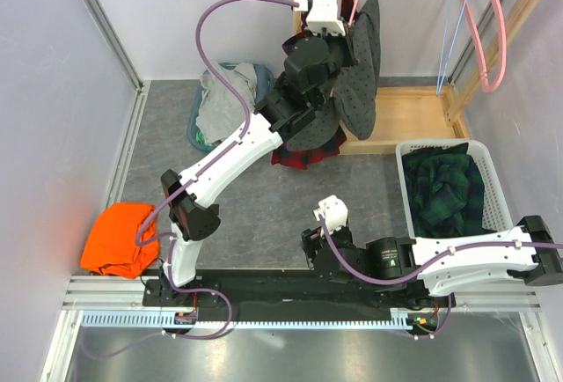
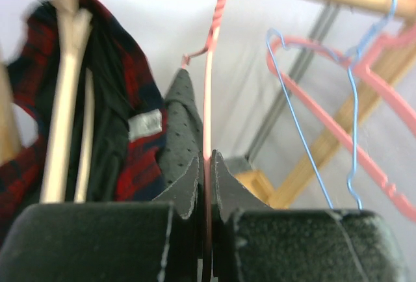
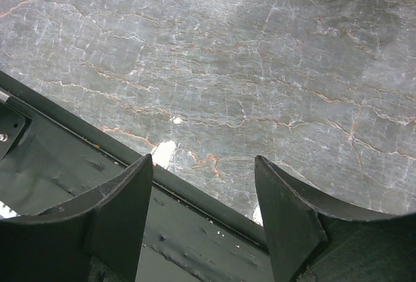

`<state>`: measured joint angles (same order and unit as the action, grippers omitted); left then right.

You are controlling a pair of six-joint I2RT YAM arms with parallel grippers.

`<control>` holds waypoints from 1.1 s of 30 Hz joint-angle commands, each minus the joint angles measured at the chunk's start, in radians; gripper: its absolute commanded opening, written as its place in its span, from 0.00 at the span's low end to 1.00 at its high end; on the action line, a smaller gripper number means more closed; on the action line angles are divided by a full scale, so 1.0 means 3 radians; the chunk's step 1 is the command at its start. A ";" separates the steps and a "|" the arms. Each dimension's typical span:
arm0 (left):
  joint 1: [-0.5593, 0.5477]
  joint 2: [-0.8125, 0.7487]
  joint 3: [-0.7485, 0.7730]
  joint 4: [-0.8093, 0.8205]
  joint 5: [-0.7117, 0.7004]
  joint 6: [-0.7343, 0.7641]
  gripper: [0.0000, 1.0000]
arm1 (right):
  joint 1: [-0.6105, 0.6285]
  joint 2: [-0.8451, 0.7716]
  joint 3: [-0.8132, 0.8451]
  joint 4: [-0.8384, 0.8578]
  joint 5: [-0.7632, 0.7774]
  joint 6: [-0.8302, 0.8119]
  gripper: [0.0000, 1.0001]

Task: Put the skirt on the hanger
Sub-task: Place the hanger at the clothesline.

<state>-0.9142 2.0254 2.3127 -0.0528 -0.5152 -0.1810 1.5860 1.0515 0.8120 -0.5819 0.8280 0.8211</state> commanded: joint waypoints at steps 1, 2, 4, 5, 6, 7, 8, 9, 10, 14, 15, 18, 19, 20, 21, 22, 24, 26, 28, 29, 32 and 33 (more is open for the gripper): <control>0.0061 -0.0135 0.0166 0.0753 -0.0348 0.0164 0.02 | -0.0005 -0.0023 0.0009 0.0079 0.0073 -0.0042 0.71; 0.0056 -0.0140 0.0160 0.0774 -0.0359 0.0164 0.02 | -0.0005 -0.0018 0.0014 0.0079 0.0068 -0.0047 0.70; 0.0061 -0.0125 0.0191 0.0790 -0.0379 0.0189 0.02 | -0.0005 -0.0013 0.0019 0.0073 0.0068 -0.0048 0.70; 0.0061 -0.0104 0.0206 0.0785 -0.0399 0.0199 0.02 | -0.0005 -0.0013 0.0019 0.0073 0.0068 -0.0048 0.71; 0.0061 -0.0089 0.0211 0.0780 -0.0435 0.0220 0.02 | -0.0005 -0.0018 0.0019 0.0079 0.0073 -0.0048 0.71; 0.0061 -0.0084 0.0206 0.0769 -0.0451 0.0225 0.02 | -0.0005 -0.0018 0.0024 0.0068 0.0063 -0.0042 0.71; 0.0066 -0.0058 0.0206 0.0734 -0.0461 0.0220 0.02 | -0.0005 -0.0023 0.0024 0.0063 0.0057 -0.0037 0.70; 0.0066 -0.0048 0.0196 0.0718 -0.0476 0.0215 0.02 | -0.0005 -0.0033 0.0019 0.0063 0.0062 -0.0032 0.71; 0.0071 -0.0033 0.0201 0.0693 -0.0466 0.0210 0.02 | -0.0005 -0.0038 0.0014 0.0058 0.0068 -0.0027 0.70; 0.0082 0.0049 0.0201 0.0575 -0.0471 0.0148 0.02 | -0.0010 -0.0049 0.0014 0.0043 0.0063 0.0004 0.71; 0.0087 0.0080 0.0206 0.0514 -0.0481 0.0113 0.02 | -0.0005 -0.0049 0.0014 0.0028 0.0063 0.0014 0.71; 0.0102 0.0136 0.0196 0.0386 -0.0527 0.0062 0.02 | -0.0005 -0.0064 0.0014 0.0007 0.0063 0.0049 0.71; 0.0107 0.0151 0.0196 0.0350 -0.0533 0.0051 0.02 | -0.0005 -0.0069 0.0014 -0.0003 0.0063 0.0060 0.71; 0.0112 0.0162 0.0196 0.0320 -0.0548 0.0041 0.02 | -0.0005 -0.0074 0.0014 -0.0008 0.0063 0.0065 0.71; 0.0112 0.0172 0.0191 0.0299 -0.0568 0.0026 0.02 | -0.0010 -0.0084 0.0019 -0.0013 0.0068 0.0075 0.71; 0.0112 0.0177 0.0191 0.0253 -0.0568 0.0015 0.02 | -0.0005 -0.0100 0.0019 -0.0024 0.0068 0.0080 0.71; 0.0112 0.0167 0.0176 0.0217 -0.0558 -0.0010 0.03 | -0.0005 -0.0125 0.0019 -0.0049 0.0093 0.0101 0.71; 0.0112 0.0126 0.0160 0.0197 -0.0533 -0.0026 0.13 | -0.0005 -0.0156 0.0024 -0.0075 0.0114 0.0121 0.72; 0.0112 0.0075 0.0135 0.0197 -0.0497 -0.0021 0.43 | -0.0005 -0.0181 0.0049 -0.0146 0.0175 0.0197 0.72; 0.0107 0.0049 0.0125 0.0197 -0.0477 0.0010 0.51 | -0.0005 -0.0192 0.0060 -0.0182 0.0205 0.0218 0.72; 0.0097 -0.0083 0.0089 0.0197 -0.0385 0.0081 0.69 | -0.0005 -0.0243 0.0116 -0.0401 0.0338 0.0381 0.73; 0.0097 -0.0124 0.0063 0.0197 -0.0293 0.0097 0.74 | -0.0005 -0.0253 0.0162 -0.0453 0.0379 0.0422 0.75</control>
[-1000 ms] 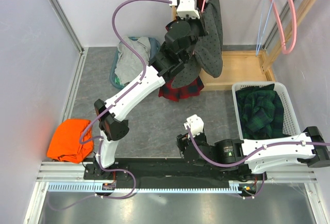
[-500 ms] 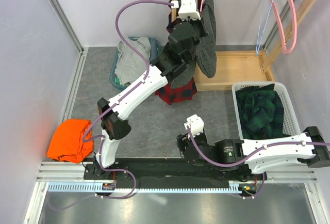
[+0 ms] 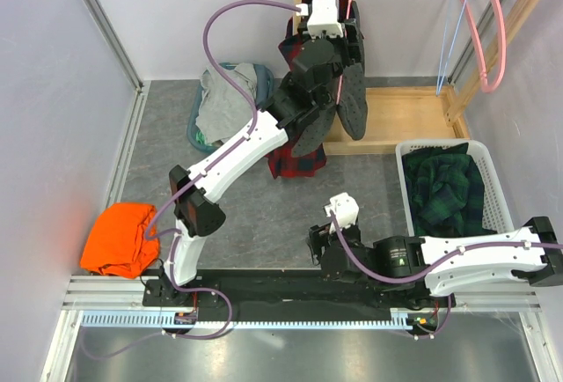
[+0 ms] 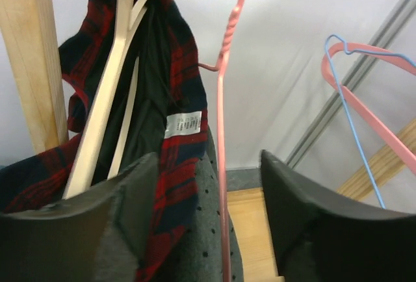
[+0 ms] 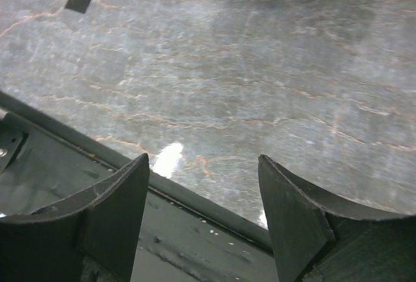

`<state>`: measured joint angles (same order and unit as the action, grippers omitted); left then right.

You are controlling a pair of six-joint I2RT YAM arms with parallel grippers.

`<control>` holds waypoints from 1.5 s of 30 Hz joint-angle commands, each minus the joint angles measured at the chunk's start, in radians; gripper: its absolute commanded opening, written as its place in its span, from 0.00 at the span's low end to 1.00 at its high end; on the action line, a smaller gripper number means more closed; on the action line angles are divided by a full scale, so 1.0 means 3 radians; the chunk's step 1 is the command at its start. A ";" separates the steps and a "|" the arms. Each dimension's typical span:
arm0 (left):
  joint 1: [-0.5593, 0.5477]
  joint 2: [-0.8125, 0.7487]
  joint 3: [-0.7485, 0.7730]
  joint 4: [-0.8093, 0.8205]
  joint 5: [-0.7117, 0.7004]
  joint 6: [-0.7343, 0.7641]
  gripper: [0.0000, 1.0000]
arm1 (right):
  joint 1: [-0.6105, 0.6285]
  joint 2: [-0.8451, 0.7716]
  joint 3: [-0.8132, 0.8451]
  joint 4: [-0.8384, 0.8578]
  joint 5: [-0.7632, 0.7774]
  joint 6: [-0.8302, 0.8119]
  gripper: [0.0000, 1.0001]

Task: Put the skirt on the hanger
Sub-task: Place the hanger at the clothesline, then pick up the skirt from the bin.

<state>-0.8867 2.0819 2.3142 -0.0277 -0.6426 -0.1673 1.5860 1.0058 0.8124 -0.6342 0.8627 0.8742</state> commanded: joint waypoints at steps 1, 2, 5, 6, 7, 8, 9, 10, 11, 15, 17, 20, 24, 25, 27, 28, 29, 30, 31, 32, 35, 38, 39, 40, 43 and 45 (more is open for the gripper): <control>0.0000 -0.0369 0.0028 0.0113 0.0183 0.0072 0.75 | -0.0005 -0.0141 0.0181 -0.0325 0.0330 0.0292 0.76; -0.0005 -0.0491 -0.0049 0.0113 0.0239 0.0087 0.77 | 0.0000 -0.0157 0.0201 -0.0371 0.0356 0.0292 0.77; -0.0010 -0.0721 -0.0258 -0.0081 0.0510 0.0087 0.86 | -0.0030 -0.0198 0.0329 -0.0458 0.0524 0.0307 0.80; -0.0010 -0.0894 -0.0320 -0.0132 0.0688 0.0077 0.87 | -0.0055 -0.0198 0.0410 -0.0458 0.0540 0.0287 0.82; -0.0015 -0.0982 -0.0386 -0.0199 0.0781 0.0072 0.87 | -0.0172 -0.0177 0.0457 -0.0458 0.0545 0.0247 0.84; -0.0015 -0.1094 -0.0528 -0.0255 0.0858 0.0057 0.87 | -0.0264 -0.0142 0.0508 -0.0458 0.0469 0.0150 0.85; -0.0015 -0.1272 -0.0606 -0.0397 0.1021 0.0051 0.87 | -0.0382 -0.0060 0.0610 -0.0463 0.0403 0.0098 0.87; -0.0015 -0.1396 -0.0698 -0.0459 0.1103 0.0051 0.87 | -0.0510 -0.0004 0.0661 -0.0458 0.0285 0.0032 0.88; -0.0015 -0.1493 -0.0886 -0.0521 0.1165 0.0051 0.87 | -0.0804 0.0068 0.0707 -0.0458 0.0051 -0.0045 0.88; -0.0015 -0.2045 -0.1388 -0.0971 0.1395 0.0072 0.88 | -0.1343 0.0466 0.0942 -0.0453 -0.0334 -0.0316 0.89; -0.0015 -0.2408 -0.1785 -0.1191 0.1446 0.0057 0.88 | -0.1507 0.0503 0.1004 -0.0448 -0.0360 -0.0327 0.89; -0.0015 -0.2945 -0.2520 -0.1309 0.1426 -0.0162 0.88 | -0.1783 0.0391 0.1045 -0.0488 -0.0365 -0.0286 0.89; -0.0010 -0.3538 -0.3438 -0.1314 0.1447 -0.0464 0.88 | -0.2350 0.0059 0.0959 -0.0759 -0.0329 -0.0153 0.89; -0.0015 -0.3630 -0.3596 -0.1309 0.1462 -0.0526 0.88 | -0.2620 -0.0003 0.0893 -0.0780 -0.0329 -0.0137 0.89; -0.0015 -0.3866 -0.4006 -0.1309 0.1589 -0.0700 0.88 | -0.2902 -0.0146 0.0714 -0.0821 -0.0340 -0.0203 0.89; -0.0015 -0.3922 -0.4128 -0.1309 0.1650 -0.0756 0.88 | -0.3202 -0.0177 0.0667 -0.0851 -0.0304 -0.0219 0.89; -0.0015 -0.3989 -0.4342 -0.1314 0.1757 -0.0838 0.87 | -0.3357 -0.0208 0.0616 -0.0887 -0.0304 -0.0280 0.89; -0.0015 -0.4070 -0.4430 -0.1324 0.1779 -0.0894 0.87 | -0.3501 -0.0258 0.0540 -0.0882 -0.0319 -0.0316 0.90; -0.0015 -0.4112 -0.4593 -0.1319 0.1825 -0.0986 0.86 | -0.3791 -0.0269 0.0509 -0.0877 -0.0334 -0.0347 0.91; -0.0015 -0.4147 -0.4661 -0.1324 0.1901 -0.1017 0.86 | -0.3925 -0.0279 0.0478 -0.0837 -0.0380 -0.0418 0.92; -0.0015 -0.4240 -0.4881 -0.1319 0.2003 -0.1145 0.85 | -0.4396 -0.0223 0.0447 -0.0724 -0.0523 -0.0495 0.94; -0.0015 -0.4306 -0.5045 -0.1314 0.2045 -0.1217 0.84 | -0.4708 -0.0167 0.0351 -0.0602 -0.0483 -0.0322 0.96; -0.0015 -0.4347 -0.5080 -0.1304 0.2045 -0.1222 0.84 | -0.4749 -0.0172 0.0320 -0.0566 -0.0473 -0.0220 0.96; -0.0015 -0.4362 -0.5141 -0.1304 0.2045 -0.1232 0.84 | -0.4800 -0.0172 0.0289 -0.0540 -0.0427 -0.0163 0.97; -0.0010 -0.4403 -0.5224 -0.1299 0.2009 -0.1237 0.84 | -0.4903 -0.0141 0.0212 -0.0545 -0.0278 -0.0040 0.98; -0.0015 -0.4404 -0.5254 -0.1299 0.2004 -0.1232 0.84 | -0.5025 -0.0106 0.0120 -0.0545 -0.0263 0.0016 0.98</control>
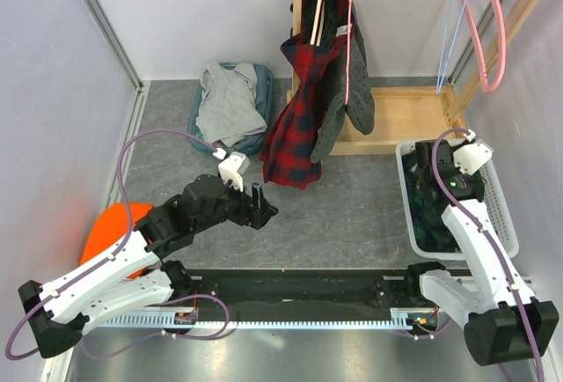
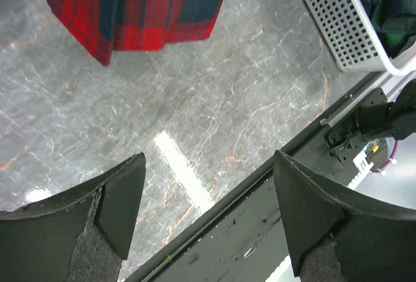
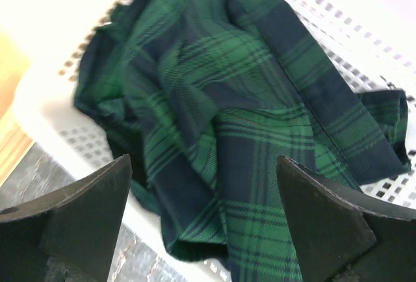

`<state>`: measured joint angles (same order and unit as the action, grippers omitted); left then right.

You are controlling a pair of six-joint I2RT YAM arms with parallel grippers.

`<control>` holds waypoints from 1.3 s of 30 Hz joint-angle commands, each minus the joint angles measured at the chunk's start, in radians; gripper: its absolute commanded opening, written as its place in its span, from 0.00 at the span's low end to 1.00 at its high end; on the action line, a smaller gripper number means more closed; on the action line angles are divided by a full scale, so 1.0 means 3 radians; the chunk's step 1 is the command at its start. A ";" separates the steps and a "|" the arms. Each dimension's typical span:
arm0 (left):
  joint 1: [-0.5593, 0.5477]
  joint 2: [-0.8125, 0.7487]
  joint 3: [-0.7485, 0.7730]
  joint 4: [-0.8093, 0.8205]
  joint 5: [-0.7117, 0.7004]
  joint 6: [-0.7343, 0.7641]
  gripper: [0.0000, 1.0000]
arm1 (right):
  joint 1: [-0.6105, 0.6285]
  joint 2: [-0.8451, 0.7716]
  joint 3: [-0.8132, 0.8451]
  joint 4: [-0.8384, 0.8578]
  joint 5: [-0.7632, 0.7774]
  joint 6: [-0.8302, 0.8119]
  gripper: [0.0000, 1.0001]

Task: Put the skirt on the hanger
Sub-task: Pick up the skirt from the bin.

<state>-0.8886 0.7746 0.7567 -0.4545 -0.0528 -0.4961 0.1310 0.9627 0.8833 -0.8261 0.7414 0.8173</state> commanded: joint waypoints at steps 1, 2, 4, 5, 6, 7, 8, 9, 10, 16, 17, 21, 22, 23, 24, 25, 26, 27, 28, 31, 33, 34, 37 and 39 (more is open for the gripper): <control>-0.0009 -0.0041 -0.0078 0.0124 0.0033 -0.0131 0.84 | -0.0232 0.0048 -0.0152 0.0110 0.0096 0.0216 0.98; -0.0009 -0.0025 -0.0088 0.0124 0.0028 -0.0131 0.84 | -0.0283 0.0109 -0.0259 0.0145 0.0015 0.0211 0.98; -0.0004 -0.0010 -0.0098 0.0119 0.0013 -0.0131 0.84 | -0.0421 0.0181 -0.0367 0.0263 -0.0256 0.0185 0.98; -0.0009 0.0010 -0.0098 0.0119 0.0007 -0.0131 0.84 | -0.0421 0.0257 -0.0469 0.0304 -0.0353 0.0185 0.98; -0.0009 0.0021 -0.0104 0.0124 0.0002 -0.0136 0.84 | -0.0563 0.0293 -0.0515 0.0355 -0.0435 0.0175 0.97; -0.0009 0.0026 -0.0104 0.0114 -0.0018 -0.0141 0.84 | -0.0590 0.0324 -0.0556 0.0426 -0.0573 0.0155 0.94; -0.0009 0.0031 -0.0109 0.0119 -0.0023 -0.0146 0.84 | -0.0605 0.0375 -0.0597 0.0463 -0.0615 0.0144 0.91; -0.0009 0.0041 -0.0109 0.0119 -0.0033 -0.0156 0.84 | -0.0621 0.0386 -0.0607 0.0483 -0.0646 0.0129 0.85; -0.0009 0.0036 -0.0099 0.0099 -0.0054 -0.0161 0.84 | -0.0621 0.0386 -0.0592 0.0504 -0.0671 0.0104 0.66; -0.0009 0.0011 -0.0068 0.0063 -0.0146 -0.0172 0.84 | -0.0626 -0.0007 -0.0231 0.0330 -0.0661 0.0016 0.00; -0.0009 0.0005 -0.0063 0.0063 -0.0156 -0.0167 0.84 | -0.0626 -0.0074 -0.0153 0.0289 -0.0666 -0.0029 0.00; -0.0009 0.0021 -0.0002 0.0048 -0.0182 -0.0162 0.84 | -0.0626 -0.0345 0.0271 0.0070 -0.0677 -0.0126 0.00; -0.0009 0.0016 0.0014 0.0037 -0.0192 -0.0156 0.84 | -0.0626 -0.0426 0.0439 0.0039 -0.0687 -0.0147 0.00; -0.0009 0.0021 0.0034 0.0037 -0.0197 -0.0146 0.84 | -0.0621 -0.0463 0.0522 0.0013 -0.0748 -0.0193 0.00; -0.0009 0.0016 0.0045 0.0027 -0.0212 -0.0136 0.84 | -0.0621 -0.0488 0.0598 -0.0012 -0.0784 -0.0219 0.00; -0.0009 0.0016 0.0060 0.0017 -0.0223 -0.0131 0.84 | -0.0626 -0.0519 0.0756 -0.0028 -0.0830 -0.0244 0.00; -0.0009 0.0011 0.0085 0.0012 -0.0238 -0.0121 0.84 | -0.0626 -0.0534 0.0839 -0.0038 -0.0881 -0.0275 0.00; -0.0009 0.0010 0.0096 -0.0014 -0.0268 -0.0121 0.84 | -0.0626 -0.0535 0.0915 -0.0053 -0.1023 -0.0336 0.00; -0.0009 -0.0015 0.0106 -0.0024 -0.0284 -0.0121 0.84 | -0.0626 -0.0555 0.1083 -0.0054 -0.1105 -0.0377 0.00; -0.0009 -0.0066 0.0142 -0.0065 -0.0350 -0.0110 0.84 | -0.0626 -0.0652 0.1416 0.0135 -0.1565 -0.0632 0.00; -0.0009 -0.0097 0.0147 -0.0075 -0.0406 -0.0110 0.84 | -0.0626 -0.0668 0.1717 0.0268 -0.1932 -0.0755 0.00; -0.0009 -0.0112 0.0157 -0.0090 -0.0422 -0.0110 0.85 | -0.0626 -0.0617 0.1840 0.0279 -0.2076 -0.0872 0.00; -0.0009 -0.0143 0.0183 -0.0096 -0.0478 -0.0100 0.85 | -0.0626 -0.0468 0.2265 0.0319 -0.2611 -0.1062 0.00; -0.0009 -0.0148 0.0208 -0.0111 -0.0519 -0.0085 0.85 | -0.0626 -0.0397 0.2505 0.0432 -0.2853 -0.1108 0.00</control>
<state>-0.8886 0.7433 0.7696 -0.4854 -0.1581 -0.5194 -0.0566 0.8196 1.4754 -0.8539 0.1417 0.5739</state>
